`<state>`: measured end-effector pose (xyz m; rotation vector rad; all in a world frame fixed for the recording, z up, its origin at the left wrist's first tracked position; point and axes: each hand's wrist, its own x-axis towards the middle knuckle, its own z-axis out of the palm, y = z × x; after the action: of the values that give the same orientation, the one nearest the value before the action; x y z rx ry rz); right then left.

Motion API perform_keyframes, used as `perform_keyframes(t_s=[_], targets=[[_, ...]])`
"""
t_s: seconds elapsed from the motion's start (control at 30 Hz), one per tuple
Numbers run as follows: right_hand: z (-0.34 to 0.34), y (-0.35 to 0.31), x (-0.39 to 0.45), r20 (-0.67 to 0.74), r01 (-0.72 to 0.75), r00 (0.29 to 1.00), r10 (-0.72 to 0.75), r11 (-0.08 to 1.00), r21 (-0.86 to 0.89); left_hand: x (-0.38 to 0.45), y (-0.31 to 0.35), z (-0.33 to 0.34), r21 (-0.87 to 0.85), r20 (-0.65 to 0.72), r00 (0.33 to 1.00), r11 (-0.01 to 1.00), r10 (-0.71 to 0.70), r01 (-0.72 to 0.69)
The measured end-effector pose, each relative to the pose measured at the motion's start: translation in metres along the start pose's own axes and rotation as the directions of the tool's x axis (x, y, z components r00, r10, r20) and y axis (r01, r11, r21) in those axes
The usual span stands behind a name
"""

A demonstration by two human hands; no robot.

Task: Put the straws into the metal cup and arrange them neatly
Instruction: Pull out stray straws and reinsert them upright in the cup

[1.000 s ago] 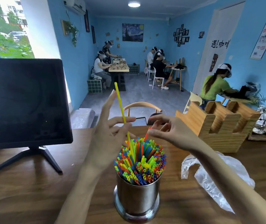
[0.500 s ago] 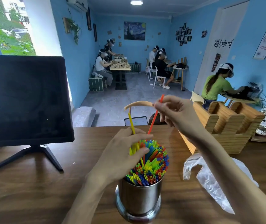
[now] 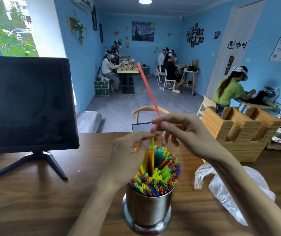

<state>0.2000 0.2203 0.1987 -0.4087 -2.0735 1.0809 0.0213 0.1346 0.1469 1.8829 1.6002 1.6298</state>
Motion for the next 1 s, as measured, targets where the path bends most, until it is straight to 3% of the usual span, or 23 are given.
perform_keyframes(t_s=[0.1,0.2,0.27,0.37,0.47,0.53,0.6,0.67,0.7,0.77,0.83,0.93,1.0], targets=[[0.008,0.010,-0.008,0.007,-0.036,0.999,0.035,0.999,0.029,-0.001,-0.001,0.005,-0.034,0.019,0.994,0.994,-0.105,0.105],[0.015,0.018,-0.016,0.008,-0.090,0.996,0.091,0.996,-0.019,0.004,0.001,0.005,-0.329,-0.012,0.960,0.907,-0.281,0.262],[0.020,0.023,-0.022,0.036,-0.130,0.990,0.135,0.984,-0.119,0.010,0.007,0.001,-0.432,-0.029,0.966,0.875,-0.257,0.219],[0.026,0.029,-0.025,0.053,-0.120,0.990,0.132,0.975,-0.188,0.016,0.021,-0.002,-0.496,-0.042,0.994,0.866,-0.099,0.065],[0.020,0.030,-0.024,0.053,-0.093,0.992,0.112,0.954,-0.284,0.019,0.030,0.001,-0.484,-0.146,0.989,0.873,-0.015,-0.059],[0.014,0.027,-0.024,0.059,-0.103,0.991,0.124,0.954,-0.281,0.018,0.028,0.000,-0.459,-0.128,0.992,0.886,0.002,-0.061],[0.007,0.027,-0.024,0.029,-0.111,0.993,0.118,0.976,-0.187,0.015,0.022,-0.003,-0.379,0.051,0.999,0.925,0.018,0.003],[0.001,0.034,-0.021,-0.087,-0.169,0.984,0.158,0.976,-0.136,0.012,0.015,-0.001,-0.281,0.263,0.964,0.954,-0.030,0.106],[-0.003,0.039,-0.018,-0.140,-0.218,0.970,0.198,0.966,-0.140,0.011,0.011,0.002,-0.254,0.302,0.951,0.955,-0.071,0.152],[-0.007,0.050,-0.016,-0.157,-0.315,0.944,0.290,0.933,-0.173,0.011,0.008,0.008,-0.245,0.269,0.951,0.944,-0.152,0.220],[-0.008,0.057,-0.016,-0.071,-0.386,0.922,0.380,0.901,-0.199,0.011,0.007,0.011,-0.214,0.182,0.968,0.954,-0.171,0.209],[-0.007,0.059,-0.018,0.021,-0.431,0.896,0.443,0.881,-0.194,0.010,0.008,0.011,-0.219,0.061,0.994,0.970,-0.095,0.106],[-0.007,0.060,-0.017,0.021,-0.445,0.890,0.455,0.879,-0.171,0.010,0.009,0.009,-0.086,0.041,0.999,0.996,-0.008,0.011]])
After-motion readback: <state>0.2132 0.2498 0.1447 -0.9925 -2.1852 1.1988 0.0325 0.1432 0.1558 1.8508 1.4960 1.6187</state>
